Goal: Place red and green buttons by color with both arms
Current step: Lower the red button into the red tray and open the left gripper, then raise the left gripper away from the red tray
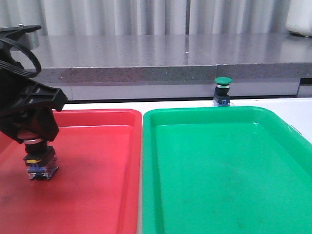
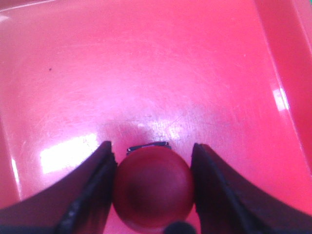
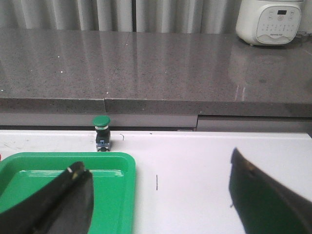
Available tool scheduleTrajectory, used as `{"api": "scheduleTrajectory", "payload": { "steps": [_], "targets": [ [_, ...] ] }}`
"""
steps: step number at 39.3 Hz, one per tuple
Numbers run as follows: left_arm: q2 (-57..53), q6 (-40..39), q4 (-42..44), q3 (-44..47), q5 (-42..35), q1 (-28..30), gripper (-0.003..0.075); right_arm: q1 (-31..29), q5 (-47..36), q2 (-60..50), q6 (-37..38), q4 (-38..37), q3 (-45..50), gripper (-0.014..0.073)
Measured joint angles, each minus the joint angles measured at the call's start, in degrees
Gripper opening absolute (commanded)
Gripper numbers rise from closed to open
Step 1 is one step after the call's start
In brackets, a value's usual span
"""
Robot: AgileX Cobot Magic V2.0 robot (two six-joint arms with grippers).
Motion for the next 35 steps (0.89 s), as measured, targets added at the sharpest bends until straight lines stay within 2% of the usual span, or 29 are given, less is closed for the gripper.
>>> {"api": "scheduleTrajectory", "payload": {
  "steps": [3, 6, 12, 16, 23, 27, 35],
  "targets": [
    [0.0, 0.0, 0.0, -0.05, 0.67, 0.0, 0.0517, 0.0, 0.0, 0.0, 0.0, 0.0, 0.0, 0.0589],
    [-0.49, -0.02, 0.0, -0.27, 1.21, 0.0, 0.0587, 0.0, 0.0, 0.0, 0.0, 0.0, 0.0, 0.0589],
    [-4.47, -0.12, -0.26, -1.34, 1.78, 0.0, 0.0569, 0.0, 0.0, 0.0, 0.0, 0.0, 0.0, 0.0589],
    [-8.53, -0.12, -0.37, -1.48, 2.39, 0.0, 0.049, 0.0, 0.0, 0.0, 0.0, 0.0, 0.0, 0.0589],
    [-15.38, -0.12, -0.37, -1.48, 6.35, 0.74, 0.0167, 0.0, 0.0, 0.0, 0.0, 0.0, 0.0, 0.0589],
    [-19.82, -0.12, -0.26, -0.06, 7.94, 3.65, -0.0021, 0.0, 0.0, 0.0, 0.0, 0.0, 0.0, 0.0589],
    [-33.28, -0.12, 0.0, 7.09, 8.58, 9.93, -0.002, 0.0, 0.0, 0.0, 0.0, 0.0, 0.0, 0.0589]
  ]
}}
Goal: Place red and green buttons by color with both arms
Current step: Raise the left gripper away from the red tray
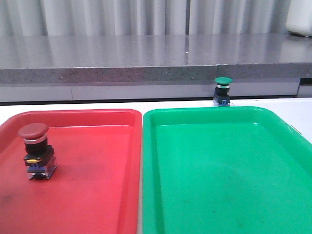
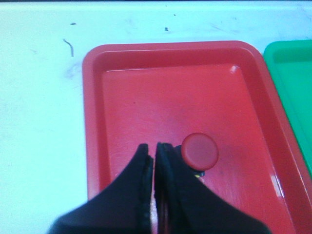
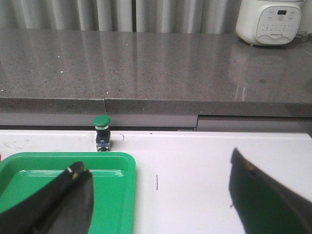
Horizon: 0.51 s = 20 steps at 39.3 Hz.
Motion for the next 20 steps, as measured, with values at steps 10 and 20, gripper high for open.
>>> {"api": "scheduleTrajectory", "payload": {
  "steps": [10, 20],
  "targets": [
    [-26.69, 0.0, 0.2, 13.25, -4.37, 1.14, -0.002, 0.0, 0.0, 0.0, 0.0, 0.0, 0.0, 0.0589],
    [-46.47, 0.0, 0.68, 20.1, -13.08, 1.21, -0.002, 0.0, 0.0, 0.0, 0.0, 0.0, 0.0, 0.0589]
  ]
}}
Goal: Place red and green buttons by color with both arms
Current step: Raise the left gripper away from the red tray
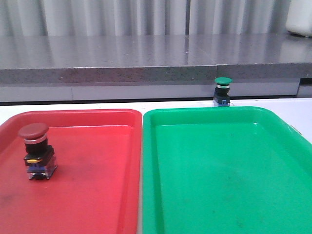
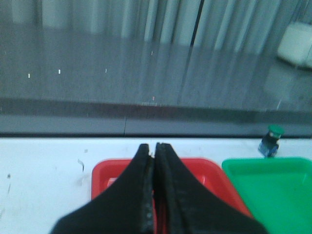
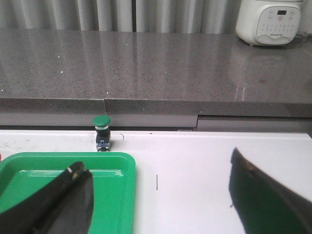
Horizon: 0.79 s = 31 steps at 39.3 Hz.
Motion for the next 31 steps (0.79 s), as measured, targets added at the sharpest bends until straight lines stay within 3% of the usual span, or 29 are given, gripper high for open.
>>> {"api": "scheduleTrajectory", "payload": {
  "steps": [14, 20, 24, 31],
  "targets": [
    [-4.16, 0.0, 0.0, 1.32, -2.3, 0.14, -0.002, 0.0, -0.13, 0.0, 0.0, 0.0, 0.0, 0.0589],
    [-4.16, 0.0, 0.0, 1.32, -2.3, 0.14, -0.002, 0.0, -5.8, 1.4, 0.0, 0.0, 0.0, 0.0589],
    [-4.16, 0.0, 0.0, 1.32, -2.39, 0.14, -0.002, 0.0, -10.62, 6.89, 0.0, 0.0, 0.0, 0.0589],
    [-4.25, 0.0, 0.0, 1.32, -2.39, 0.14, -0.002, 0.0, -17.16, 27.09, 0.0, 0.0, -3.37, 0.0589]
  ]
}}
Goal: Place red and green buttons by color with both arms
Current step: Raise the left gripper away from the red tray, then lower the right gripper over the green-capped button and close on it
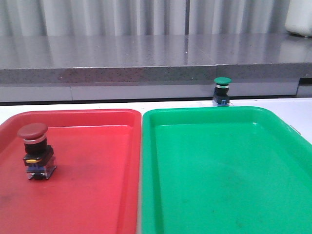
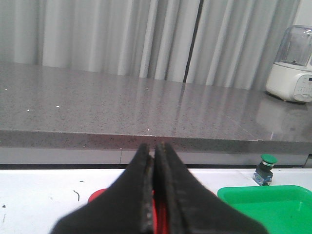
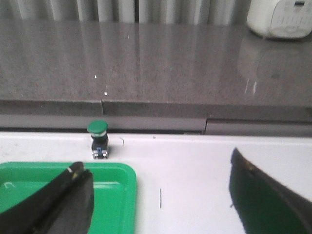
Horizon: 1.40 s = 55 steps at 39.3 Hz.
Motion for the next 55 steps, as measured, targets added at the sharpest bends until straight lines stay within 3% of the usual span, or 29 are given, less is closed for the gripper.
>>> {"api": "scheduleTrajectory", "payload": {
  "steps": [9, 26, 34, 51, 55],
  "targets": [
    [0.0, 0.0, 0.0, 0.0, 0.0, 0.0, -0.002, 0.3, -0.16, 25.46, 0.0, 0.0, -12.27, 0.0589],
    [0.0, 0.0, 0.0, 0.0, 0.0, 0.0, -0.002, 9.53, 16.03, 62.41, 0.13, 0.1, -45.73, 0.0581],
    [0.0, 0.0, 0.0, 0.0, 0.0, 0.0, -0.002, 10.54, 21.4, 71.35, 2.15, 0.07, -56.47, 0.0482],
    [0.0, 0.0, 0.0, 0.0, 0.0, 0.0, -0.002, 10.54, 24.14, 81.88, 2.4, 0.49, -68.98, 0.0478],
    [0.0, 0.0, 0.0, 0.0, 0.0, 0.0, -0.002, 10.54, 24.92, 82.95, 2.4, 0.63, -70.19, 0.0421]
  ]
}}
